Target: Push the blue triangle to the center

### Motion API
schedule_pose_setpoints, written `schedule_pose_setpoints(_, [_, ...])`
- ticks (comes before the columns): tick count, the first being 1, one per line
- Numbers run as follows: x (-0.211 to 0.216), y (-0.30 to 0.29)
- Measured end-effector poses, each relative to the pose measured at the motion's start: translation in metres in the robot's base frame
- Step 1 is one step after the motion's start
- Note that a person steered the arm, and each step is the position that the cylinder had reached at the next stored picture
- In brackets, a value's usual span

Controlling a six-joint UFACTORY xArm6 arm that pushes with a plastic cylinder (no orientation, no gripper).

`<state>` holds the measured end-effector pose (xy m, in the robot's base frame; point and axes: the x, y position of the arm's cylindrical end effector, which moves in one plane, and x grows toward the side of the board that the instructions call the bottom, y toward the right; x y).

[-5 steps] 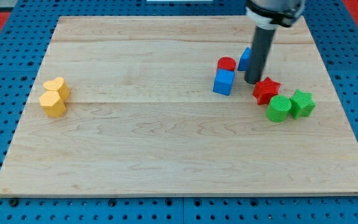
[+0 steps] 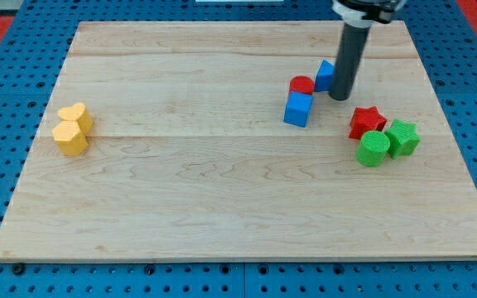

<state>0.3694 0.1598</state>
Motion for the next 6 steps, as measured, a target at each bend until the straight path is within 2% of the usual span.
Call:
schedule_pose_setpoints(1, [-0.01, 0.013])
schedule_pose_setpoints(3, [-0.055, -0.034])
schedule_pose_setpoints(4, [-0.056, -0.039])
schedule_pose_setpoints(5, [-0.057, -0.016])
schedule_pose_setpoints(6, [-0.064, -0.029])
